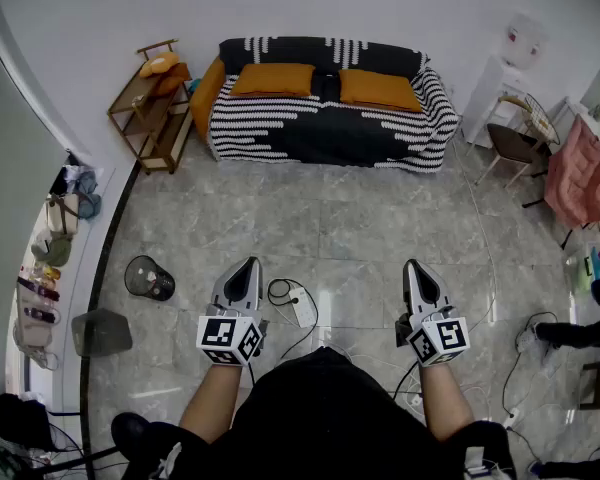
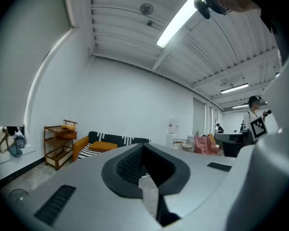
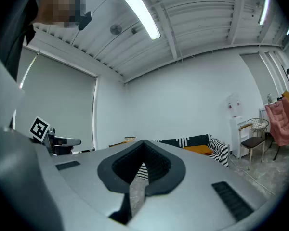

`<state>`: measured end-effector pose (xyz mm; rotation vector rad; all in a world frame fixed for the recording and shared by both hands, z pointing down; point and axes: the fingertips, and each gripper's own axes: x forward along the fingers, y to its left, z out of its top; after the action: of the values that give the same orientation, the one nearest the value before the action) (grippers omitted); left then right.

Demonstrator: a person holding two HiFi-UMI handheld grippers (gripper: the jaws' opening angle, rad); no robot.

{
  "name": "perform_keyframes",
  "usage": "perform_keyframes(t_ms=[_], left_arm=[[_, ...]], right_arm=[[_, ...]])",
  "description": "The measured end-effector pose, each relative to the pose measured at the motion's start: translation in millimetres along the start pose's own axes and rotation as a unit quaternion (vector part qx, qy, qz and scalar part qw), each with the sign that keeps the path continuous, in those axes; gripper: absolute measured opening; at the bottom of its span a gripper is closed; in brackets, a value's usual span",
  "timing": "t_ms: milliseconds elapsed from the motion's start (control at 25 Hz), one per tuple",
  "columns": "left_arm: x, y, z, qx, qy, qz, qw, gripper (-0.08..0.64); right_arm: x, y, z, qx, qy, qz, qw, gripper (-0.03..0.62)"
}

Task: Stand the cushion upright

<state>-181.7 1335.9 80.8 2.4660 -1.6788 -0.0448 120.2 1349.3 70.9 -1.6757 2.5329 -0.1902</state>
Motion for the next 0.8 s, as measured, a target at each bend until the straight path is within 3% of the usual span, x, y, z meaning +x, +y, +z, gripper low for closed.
perform_keyframes(t_ms=[240,640,800], left_arm=[[-9.6,7.6,-20.8,0.008,0.038,0.0,0.9993,0.015],[-12.2,17.0,-2.9,0.004,0.017,-0.012,0.9998,0.017],[-16.4,25.9,-0.1,-0.002,0.015,-0.033,0.9993,0.018]], right_arm=[[1.6,9.7,-28.5,0.011,0.028,-0.005,1.0,0.028],[7.9,28.1,-21.8,0.002,0.021,-0.001,1.0,0.028],[15.4,41.5,-16.1,0.014,0.0,0.001,1.0,0.028]])
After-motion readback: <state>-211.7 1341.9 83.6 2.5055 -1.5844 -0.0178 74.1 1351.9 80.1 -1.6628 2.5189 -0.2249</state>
